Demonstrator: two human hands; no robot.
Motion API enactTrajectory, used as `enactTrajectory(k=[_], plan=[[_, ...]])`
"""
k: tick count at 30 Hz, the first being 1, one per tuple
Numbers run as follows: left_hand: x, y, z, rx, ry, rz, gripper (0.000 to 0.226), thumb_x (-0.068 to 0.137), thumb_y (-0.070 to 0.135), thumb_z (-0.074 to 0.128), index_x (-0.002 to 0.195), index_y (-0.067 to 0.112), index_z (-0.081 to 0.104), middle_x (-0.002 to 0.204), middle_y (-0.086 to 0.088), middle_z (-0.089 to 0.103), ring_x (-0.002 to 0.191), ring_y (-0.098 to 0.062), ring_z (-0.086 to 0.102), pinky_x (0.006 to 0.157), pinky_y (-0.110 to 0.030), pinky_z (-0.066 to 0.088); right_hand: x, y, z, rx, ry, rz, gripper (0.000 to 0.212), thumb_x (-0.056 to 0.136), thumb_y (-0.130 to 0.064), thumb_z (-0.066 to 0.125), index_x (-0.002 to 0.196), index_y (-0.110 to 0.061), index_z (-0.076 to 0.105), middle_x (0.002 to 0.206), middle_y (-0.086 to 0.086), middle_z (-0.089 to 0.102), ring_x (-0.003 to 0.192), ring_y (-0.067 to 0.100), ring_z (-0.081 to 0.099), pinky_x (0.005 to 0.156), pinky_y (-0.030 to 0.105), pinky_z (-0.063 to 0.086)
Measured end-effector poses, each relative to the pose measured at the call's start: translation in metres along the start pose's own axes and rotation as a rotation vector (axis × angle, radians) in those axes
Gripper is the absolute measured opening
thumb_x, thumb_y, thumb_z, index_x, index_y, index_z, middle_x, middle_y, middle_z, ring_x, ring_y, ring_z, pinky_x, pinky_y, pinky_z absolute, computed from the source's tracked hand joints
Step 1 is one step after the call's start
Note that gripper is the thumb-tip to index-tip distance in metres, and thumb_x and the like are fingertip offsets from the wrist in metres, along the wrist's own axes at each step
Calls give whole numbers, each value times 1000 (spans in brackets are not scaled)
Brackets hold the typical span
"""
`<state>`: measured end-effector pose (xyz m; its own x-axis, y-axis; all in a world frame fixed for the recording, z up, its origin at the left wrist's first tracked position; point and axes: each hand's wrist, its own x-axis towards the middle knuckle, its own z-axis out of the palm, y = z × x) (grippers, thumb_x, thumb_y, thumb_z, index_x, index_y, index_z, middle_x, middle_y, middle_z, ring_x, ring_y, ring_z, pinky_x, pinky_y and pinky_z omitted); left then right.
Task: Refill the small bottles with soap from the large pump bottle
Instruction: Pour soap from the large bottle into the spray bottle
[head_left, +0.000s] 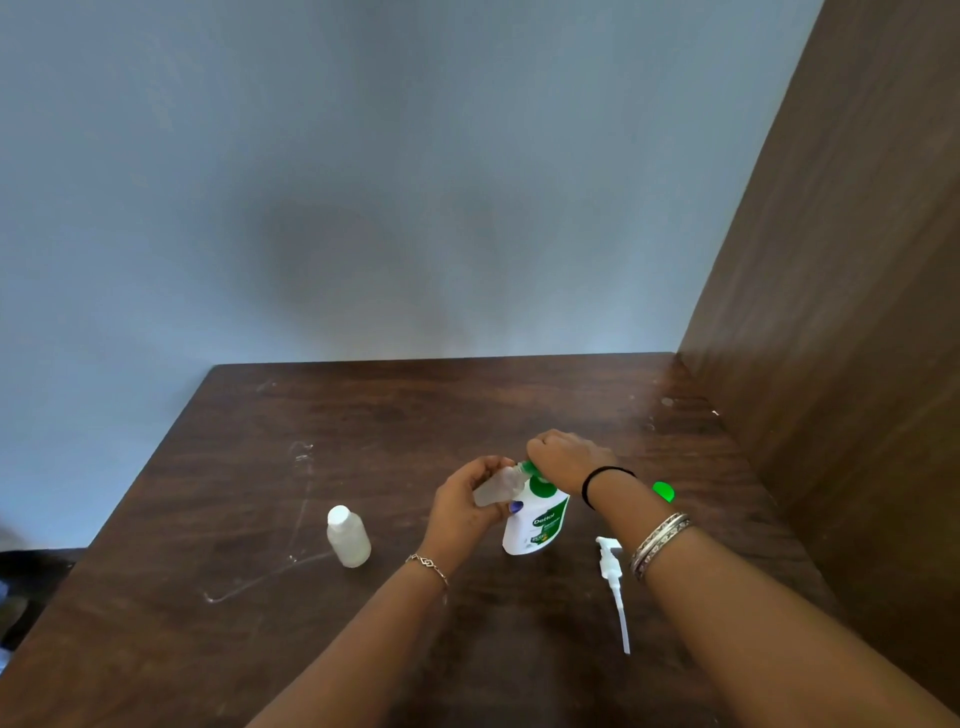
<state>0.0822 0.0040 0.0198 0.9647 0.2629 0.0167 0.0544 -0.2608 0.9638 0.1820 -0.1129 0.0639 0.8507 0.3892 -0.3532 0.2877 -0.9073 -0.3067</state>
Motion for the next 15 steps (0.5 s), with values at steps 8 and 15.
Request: enactTrajectory(k=[8,15], plan=[[1,-2,0,-15,-3,4,38,70,1,73,101,18,60,99,2,65,91,-8,59,72,-4,46,-2,0,1,-8,-14,-13,22,91,-24,28,87,-22,50,116,7,54,93,23,48,93,41,39],[4,2,-1,1,4,7,39,69,0,72,100,21,60,99,4,64,91,-5,58,71,-2,45,0,-2,-3,-28,3,-11,26,89,-26,26,89,-23,51,118,5,55,106,25,52,99,51,35]])
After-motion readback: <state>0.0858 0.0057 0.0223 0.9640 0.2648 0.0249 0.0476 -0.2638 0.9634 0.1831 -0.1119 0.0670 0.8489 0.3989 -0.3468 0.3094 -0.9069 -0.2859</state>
